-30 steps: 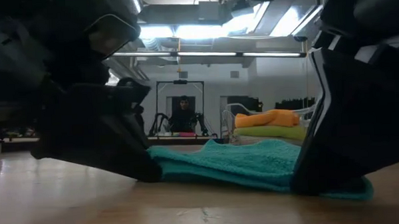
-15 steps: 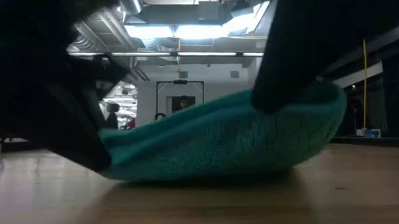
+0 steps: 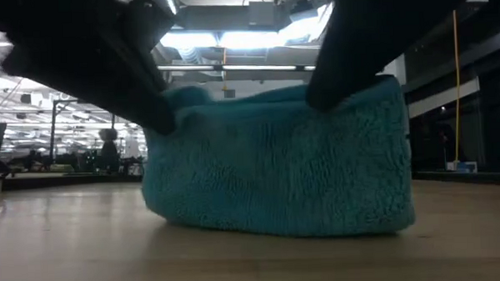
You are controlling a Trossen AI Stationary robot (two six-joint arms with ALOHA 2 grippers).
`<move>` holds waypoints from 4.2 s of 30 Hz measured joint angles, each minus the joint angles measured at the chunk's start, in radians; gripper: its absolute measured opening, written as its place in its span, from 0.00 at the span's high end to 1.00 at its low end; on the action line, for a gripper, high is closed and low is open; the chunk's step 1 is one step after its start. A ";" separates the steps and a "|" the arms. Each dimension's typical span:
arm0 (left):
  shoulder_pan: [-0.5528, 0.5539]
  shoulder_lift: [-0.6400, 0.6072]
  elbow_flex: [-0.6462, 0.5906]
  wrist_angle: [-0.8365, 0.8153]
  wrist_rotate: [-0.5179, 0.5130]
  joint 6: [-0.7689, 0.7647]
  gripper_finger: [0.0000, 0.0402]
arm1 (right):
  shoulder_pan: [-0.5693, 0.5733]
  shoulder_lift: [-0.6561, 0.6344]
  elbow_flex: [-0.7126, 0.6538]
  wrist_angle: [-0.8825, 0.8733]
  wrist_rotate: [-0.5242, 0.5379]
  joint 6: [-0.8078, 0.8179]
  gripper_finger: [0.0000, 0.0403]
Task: Fold microfiber towels
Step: Fold the blue microfiber
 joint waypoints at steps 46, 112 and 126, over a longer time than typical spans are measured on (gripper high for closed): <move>0.182 -0.004 0.278 -0.562 -0.138 0.120 1.00 | -0.114 -0.036 0.118 -0.333 0.209 -0.303 1.00; 0.498 -0.050 0.160 -0.327 0.132 0.269 0.79 | -0.285 -0.361 -0.620 -0.163 0.005 -0.067 0.67; 0.386 -0.356 0.160 -0.736 0.109 -0.074 0.79 | -0.244 -0.406 -0.556 -0.306 0.059 0.106 0.66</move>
